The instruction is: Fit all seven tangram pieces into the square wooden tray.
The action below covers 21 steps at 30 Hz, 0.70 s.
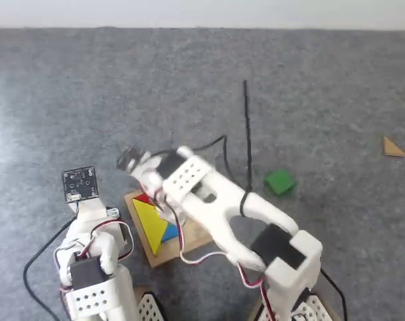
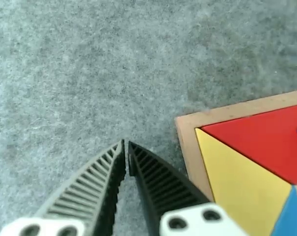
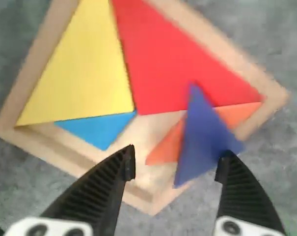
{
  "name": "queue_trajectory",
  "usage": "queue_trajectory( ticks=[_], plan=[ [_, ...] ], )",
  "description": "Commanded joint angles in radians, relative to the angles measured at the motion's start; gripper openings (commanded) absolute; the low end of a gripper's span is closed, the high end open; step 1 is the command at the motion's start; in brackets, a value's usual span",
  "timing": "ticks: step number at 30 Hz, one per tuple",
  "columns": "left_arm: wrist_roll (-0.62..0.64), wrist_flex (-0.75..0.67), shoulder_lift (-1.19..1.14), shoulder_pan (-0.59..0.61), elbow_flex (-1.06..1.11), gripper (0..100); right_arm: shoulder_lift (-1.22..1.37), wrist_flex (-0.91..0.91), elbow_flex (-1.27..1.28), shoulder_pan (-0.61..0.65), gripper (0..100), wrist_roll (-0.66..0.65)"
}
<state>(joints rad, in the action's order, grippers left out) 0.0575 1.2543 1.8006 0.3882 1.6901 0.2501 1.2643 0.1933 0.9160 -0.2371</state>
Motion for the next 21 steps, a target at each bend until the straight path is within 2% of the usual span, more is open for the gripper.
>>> queue_trajectory(
  ticks=[1,9,12,21],
  plan=[
    [-0.005,0.008,0.018,0.003,-0.007,1,-0.061,-0.079,0.046,0.015,26.7,-0.009],
    [-0.005,0.008,0.018,0.003,-0.007,1,-0.058,-0.102,0.051,0.01,26.6,0.0],
    [-0.005,0.008,0.018,0.003,-0.007,1,-0.045,-0.128,0.075,0.008,26.6,-0.048],
    [-0.005,0.008,0.018,0.003,-0.007,1,0.058,-0.124,0.032,-0.013,16.5,-0.068]
  ],
)
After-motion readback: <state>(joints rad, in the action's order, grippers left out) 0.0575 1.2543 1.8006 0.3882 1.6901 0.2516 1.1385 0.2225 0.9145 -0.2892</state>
